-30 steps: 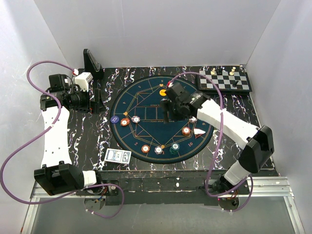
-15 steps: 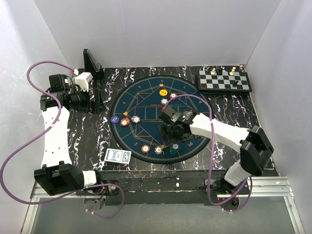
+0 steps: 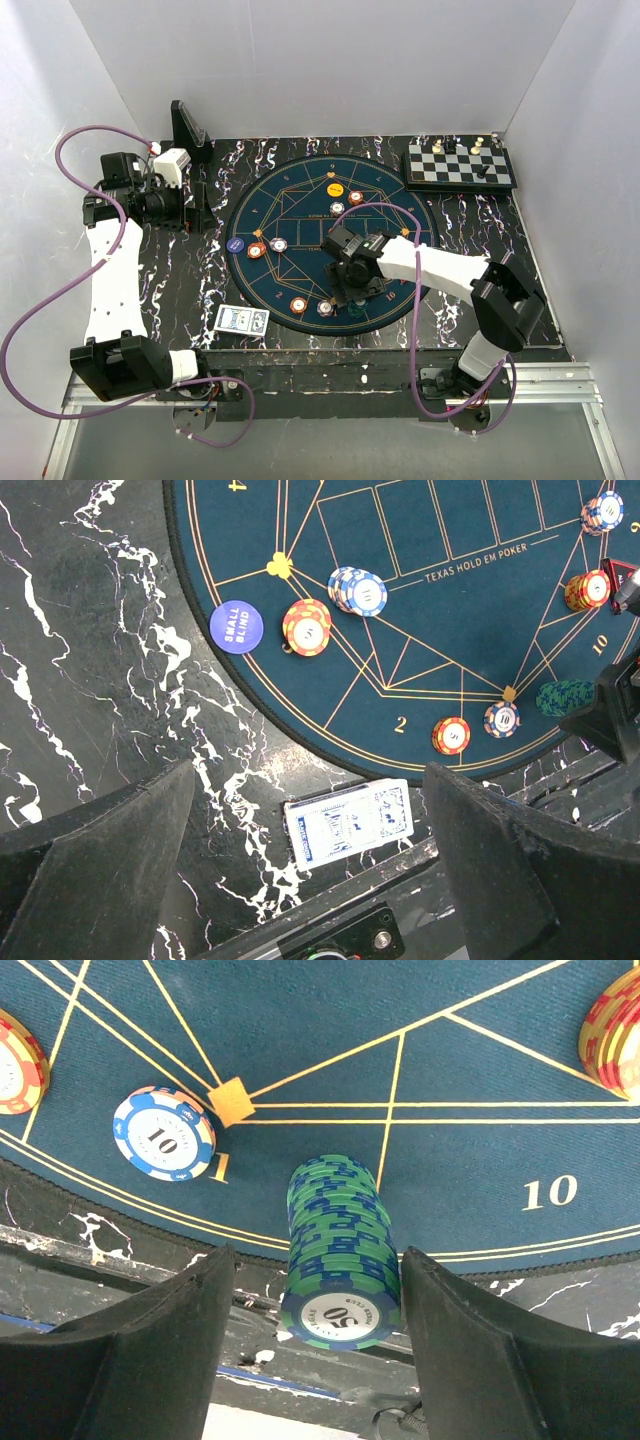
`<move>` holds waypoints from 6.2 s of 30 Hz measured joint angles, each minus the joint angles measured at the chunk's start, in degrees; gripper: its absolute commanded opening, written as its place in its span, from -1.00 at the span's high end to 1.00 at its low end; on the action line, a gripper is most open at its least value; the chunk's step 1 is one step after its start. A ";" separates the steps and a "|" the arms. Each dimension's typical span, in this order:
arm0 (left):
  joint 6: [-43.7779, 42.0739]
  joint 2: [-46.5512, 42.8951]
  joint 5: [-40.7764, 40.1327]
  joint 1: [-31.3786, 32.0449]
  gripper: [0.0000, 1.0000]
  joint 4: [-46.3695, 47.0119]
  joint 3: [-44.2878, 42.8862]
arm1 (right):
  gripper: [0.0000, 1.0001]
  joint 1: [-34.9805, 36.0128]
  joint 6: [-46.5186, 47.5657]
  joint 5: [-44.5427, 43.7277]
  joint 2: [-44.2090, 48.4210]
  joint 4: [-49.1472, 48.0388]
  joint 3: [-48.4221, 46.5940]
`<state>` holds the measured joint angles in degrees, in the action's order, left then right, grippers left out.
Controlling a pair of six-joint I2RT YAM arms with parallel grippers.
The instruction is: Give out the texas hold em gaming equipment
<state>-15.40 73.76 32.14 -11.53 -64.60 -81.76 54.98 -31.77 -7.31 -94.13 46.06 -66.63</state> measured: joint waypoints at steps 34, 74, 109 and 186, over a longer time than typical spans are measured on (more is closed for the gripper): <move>0.46 -0.04 -0.02 0.00 -0.99 0.42 0.55 | 0.27 -0.09 0.90 -3.58 1.03 5.77 -6.49; -0.02 1.31 -0.20 0.00 -0.99 2.10 0.72 | 0.30 2.19 9.73 4.39 -46.53 8.24 -62.29; -0.04 1.07 -0.20 0.00 -0.99 2.40 1.66 | -0.53 2.12 10.19 1.95 -39.58 5.27 -57.81; -0.24 0.50 0.44 -0.04 -0.99 1.92 1.46 | 0.34 -6.95 0.87 -1.33 3.34 2.64 -7.48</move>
<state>-15.64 74.26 32.58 -11.57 -62.67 -80.29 48.03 -30.89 -8.64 -90.78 48.71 -74.11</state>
